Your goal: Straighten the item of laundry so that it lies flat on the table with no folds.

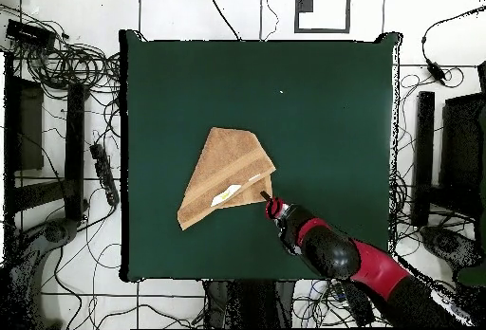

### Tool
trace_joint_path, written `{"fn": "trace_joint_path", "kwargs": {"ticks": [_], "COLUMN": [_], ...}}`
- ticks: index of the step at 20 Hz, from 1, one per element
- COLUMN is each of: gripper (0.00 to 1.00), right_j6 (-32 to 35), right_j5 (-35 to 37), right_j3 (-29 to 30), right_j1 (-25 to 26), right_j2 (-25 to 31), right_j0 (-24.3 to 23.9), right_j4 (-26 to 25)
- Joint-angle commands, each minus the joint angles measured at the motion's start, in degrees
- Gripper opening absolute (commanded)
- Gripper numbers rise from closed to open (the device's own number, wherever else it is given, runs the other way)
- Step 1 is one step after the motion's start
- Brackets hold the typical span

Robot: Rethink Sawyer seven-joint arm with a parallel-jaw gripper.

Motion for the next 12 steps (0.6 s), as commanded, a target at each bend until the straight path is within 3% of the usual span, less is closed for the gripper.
{"fn": "trace_joint_path", "kwargs": {"ticks": [1,6,12], "gripper": [1.00,1.00,1.00], "right_j6": [9.23,9.19,10.35], "right_j5": [-6.03,-5.67,-11.54], "right_j3": [-0.41,-0.79,0.04], "right_j1": [4.39,3.32,7.62], "right_j2": [-1.51,-0.96,-4.44], "right_j0": [2.49,2.92,5.81], "right_j4": [-1.09,0.63,-0.75]}}
